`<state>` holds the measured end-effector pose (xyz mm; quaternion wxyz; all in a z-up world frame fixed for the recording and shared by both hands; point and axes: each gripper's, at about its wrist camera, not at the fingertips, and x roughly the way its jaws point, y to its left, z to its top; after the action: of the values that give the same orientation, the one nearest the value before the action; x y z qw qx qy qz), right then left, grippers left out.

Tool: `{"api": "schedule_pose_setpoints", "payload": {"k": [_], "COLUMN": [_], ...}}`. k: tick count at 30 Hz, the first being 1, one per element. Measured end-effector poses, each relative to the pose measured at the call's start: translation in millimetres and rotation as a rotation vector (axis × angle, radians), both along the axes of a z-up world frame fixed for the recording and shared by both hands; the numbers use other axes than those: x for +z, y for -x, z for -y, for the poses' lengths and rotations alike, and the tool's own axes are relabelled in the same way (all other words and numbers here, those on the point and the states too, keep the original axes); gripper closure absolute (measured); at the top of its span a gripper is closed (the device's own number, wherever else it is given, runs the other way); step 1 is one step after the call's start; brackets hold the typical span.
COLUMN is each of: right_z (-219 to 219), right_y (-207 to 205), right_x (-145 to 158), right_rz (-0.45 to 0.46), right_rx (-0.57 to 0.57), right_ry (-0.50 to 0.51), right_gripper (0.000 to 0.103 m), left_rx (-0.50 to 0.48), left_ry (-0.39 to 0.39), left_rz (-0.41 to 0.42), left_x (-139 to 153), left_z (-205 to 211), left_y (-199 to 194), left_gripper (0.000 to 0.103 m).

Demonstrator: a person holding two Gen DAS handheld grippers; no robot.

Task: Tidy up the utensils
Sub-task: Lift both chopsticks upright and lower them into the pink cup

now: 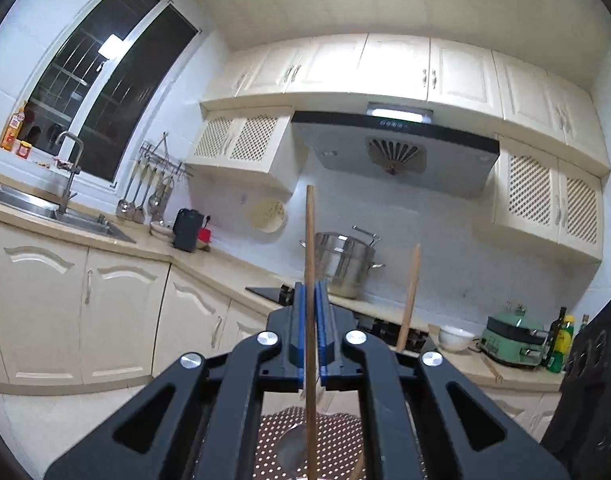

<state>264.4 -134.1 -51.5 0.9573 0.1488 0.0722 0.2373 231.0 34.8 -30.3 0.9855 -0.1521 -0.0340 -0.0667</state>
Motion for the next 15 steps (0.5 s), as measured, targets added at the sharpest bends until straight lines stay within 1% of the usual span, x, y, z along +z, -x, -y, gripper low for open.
{"api": "schedule_pose_setpoints", "payload": {"k": [2,6,12,15], "right_z": [-0.4,-2.0,-3.5,-3.0], "right_y": [-0.9,1.5,11.1,16.8], "right_x": [-3.9,-7.9,-8.9,-10.9], "right_rz": [-0.008,-0.017,-0.026,-0.037], "right_rx": [0.001,0.006,0.012,0.012], "right_ry": [0.006,0.026,0.051,0.064], "right_gripper": [0.097,0.097,0.097,0.097], "left_rx": [0.002,0.003,-0.009,-0.012], "left_ry": [-0.007,-0.011,-0.035,-0.023], "left_rz": [-0.029,-0.059,-0.096,-0.111], "left_x": [-8.3,-18.0,-29.4,-34.5], "left_z": [1.2,0.2,0.6,-2.2], "left_y": [-5.4,-8.9,-2.8,4.9], "left_gripper": [0.098,0.098,0.098,0.098]}}
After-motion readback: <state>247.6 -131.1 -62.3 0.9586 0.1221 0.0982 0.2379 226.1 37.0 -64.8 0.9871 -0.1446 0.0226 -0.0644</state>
